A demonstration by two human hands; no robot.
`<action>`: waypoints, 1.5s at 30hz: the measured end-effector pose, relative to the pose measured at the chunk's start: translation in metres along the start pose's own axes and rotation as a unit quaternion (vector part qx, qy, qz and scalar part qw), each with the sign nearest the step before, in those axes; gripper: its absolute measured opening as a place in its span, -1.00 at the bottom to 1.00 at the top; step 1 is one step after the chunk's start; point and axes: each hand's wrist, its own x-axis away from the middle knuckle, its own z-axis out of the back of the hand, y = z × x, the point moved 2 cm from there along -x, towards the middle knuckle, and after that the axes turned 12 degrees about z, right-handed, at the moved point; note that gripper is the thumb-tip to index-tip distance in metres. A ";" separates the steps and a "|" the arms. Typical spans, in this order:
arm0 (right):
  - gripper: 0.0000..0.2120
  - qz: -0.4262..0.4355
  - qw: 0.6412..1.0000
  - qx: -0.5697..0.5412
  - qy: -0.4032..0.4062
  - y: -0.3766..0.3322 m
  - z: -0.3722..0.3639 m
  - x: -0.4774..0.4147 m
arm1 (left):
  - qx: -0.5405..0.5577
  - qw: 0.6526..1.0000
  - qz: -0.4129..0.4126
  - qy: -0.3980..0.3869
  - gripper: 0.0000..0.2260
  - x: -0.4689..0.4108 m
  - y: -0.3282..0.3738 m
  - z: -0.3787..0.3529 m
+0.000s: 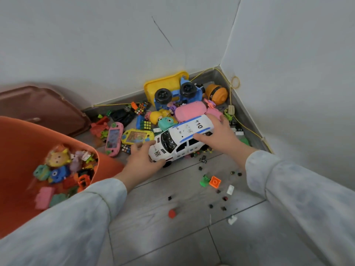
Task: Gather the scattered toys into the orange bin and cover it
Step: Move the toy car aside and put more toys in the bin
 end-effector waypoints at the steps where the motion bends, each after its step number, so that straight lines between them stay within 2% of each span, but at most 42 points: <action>1: -0.10 -0.001 1.000 -0.029 0.002 0.001 -0.003 -0.003 | 0.032 0.999 0.012 0.007 -0.33 -0.002 0.000 -0.001; 3: -0.11 0.009 0.997 -0.071 -0.011 0.000 -0.010 -0.004 | 0.087 0.996 0.035 0.013 -0.33 -0.006 0.001 -0.004; 6: -0.03 0.007 0.995 -0.099 -0.015 -0.006 -0.017 0.000 | 0.145 0.988 0.049 0.004 -0.26 -0.006 0.005 -0.008; 9: -0.13 0.018 0.993 -0.115 -0.015 -0.008 -0.015 0.007 | 0.165 0.984 0.060 -0.017 -0.14 -0.001 0.005 -0.009; 12: -0.11 0.021 0.992 -0.125 -0.022 -0.005 -0.012 0.018 | 0.173 0.982 0.072 -0.029 -0.06 0.004 0.003 -0.009; 20: -0.19 0.016 0.994 -0.108 -0.016 0.000 -0.002 0.055 | 0.209 0.974 0.083 -0.006 -0.08 0.030 -0.001 -0.020; 22: -0.12 0.014 0.993 -0.111 -0.025 -0.003 -0.005 0.063 | 0.221 0.970 0.102 -0.007 -0.12 0.037 -0.005 -0.020; 25: 0.09 0.000 0.992 -0.123 -0.043 -0.007 -0.010 0.069 | 0.247 0.960 0.130 -0.027 -0.20 0.046 -0.012 -0.019; 26: 0.09 -0.001 0.992 -0.113 -0.055 -0.007 -0.011 0.070 | 0.249 0.958 0.141 -0.031 -0.20 0.049 -0.015 -0.018; 30: -0.26 -0.011 0.992 -0.092 -0.083 -0.008 -0.019 0.075 | 0.214 0.960 0.173 -0.050 -0.18 0.059 -0.026 -0.016; 34: -0.21 -0.037 0.989 -0.081 -0.120 -0.008 -0.030 0.080 | 0.155 0.968 0.190 -0.052 -0.20 0.064 -0.037 -0.022; 39: -0.19 -0.051 0.986 -0.009 -0.157 -0.004 -0.047 0.082 | 0.153 0.965 0.197 -0.078 -0.39 0.061 -0.043 -0.032; 42: -0.20 -0.028 0.990 0.029 -0.138 -0.008 -0.051 0.081 | 0.111 0.977 0.175 -0.054 -0.44 0.056 -0.047 -0.028; 45: -0.22 -0.012 0.996 0.014 -0.086 -0.006 -0.048 0.077 | 0.058 0.989 0.135 -0.008 -0.43 0.044 -0.040 -0.018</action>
